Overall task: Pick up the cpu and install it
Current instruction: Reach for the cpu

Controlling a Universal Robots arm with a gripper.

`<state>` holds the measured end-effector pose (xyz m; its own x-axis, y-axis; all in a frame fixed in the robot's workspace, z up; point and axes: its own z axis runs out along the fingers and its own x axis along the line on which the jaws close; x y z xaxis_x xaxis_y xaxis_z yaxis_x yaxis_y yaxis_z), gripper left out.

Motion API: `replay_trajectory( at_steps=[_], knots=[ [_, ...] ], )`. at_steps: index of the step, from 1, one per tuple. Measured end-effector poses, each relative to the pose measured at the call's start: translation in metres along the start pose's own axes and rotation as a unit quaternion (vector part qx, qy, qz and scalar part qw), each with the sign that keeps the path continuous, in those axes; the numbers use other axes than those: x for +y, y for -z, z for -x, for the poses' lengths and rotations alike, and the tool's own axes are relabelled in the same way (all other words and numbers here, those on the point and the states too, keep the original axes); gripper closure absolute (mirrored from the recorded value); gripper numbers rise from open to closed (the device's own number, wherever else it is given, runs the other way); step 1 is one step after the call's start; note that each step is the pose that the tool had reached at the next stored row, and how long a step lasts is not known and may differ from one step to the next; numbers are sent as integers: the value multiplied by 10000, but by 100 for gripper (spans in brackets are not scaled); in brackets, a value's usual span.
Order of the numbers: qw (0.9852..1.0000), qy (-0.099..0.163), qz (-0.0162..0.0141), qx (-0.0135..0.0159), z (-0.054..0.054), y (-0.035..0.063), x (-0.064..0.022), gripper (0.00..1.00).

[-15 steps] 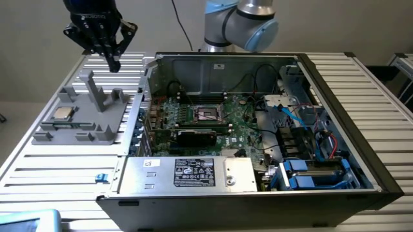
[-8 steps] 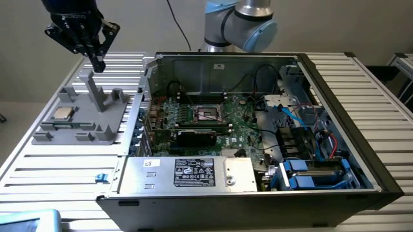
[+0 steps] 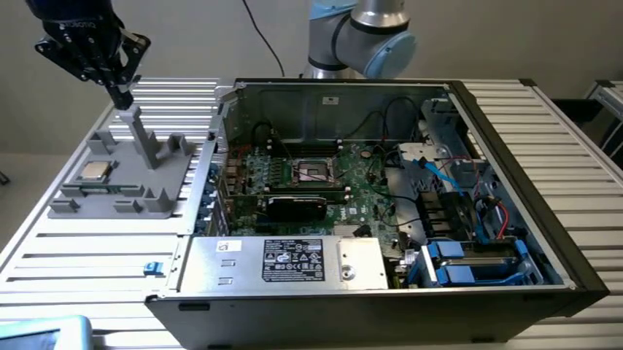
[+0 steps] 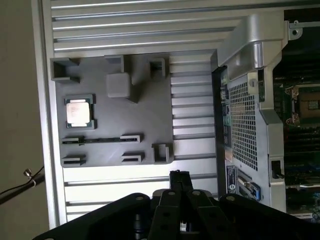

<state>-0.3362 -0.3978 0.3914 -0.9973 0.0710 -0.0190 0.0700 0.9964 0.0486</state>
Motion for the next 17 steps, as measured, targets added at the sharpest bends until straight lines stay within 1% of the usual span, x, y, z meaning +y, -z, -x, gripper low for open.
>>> replay_trajectory(
  at_steps=[3,5,8,11,17],
  knots=[
    [10000,18,-14,-1,-81,-5,46,89],
    [10000,34,-28,1,-137,-6,74,89],
    [10000,49,-43,0,-238,-10,110,89],
    [10000,53,-49,-1,-375,-22,143,89],
    [10000,57,-49,-1,-651,-56,194,89]
  ],
)
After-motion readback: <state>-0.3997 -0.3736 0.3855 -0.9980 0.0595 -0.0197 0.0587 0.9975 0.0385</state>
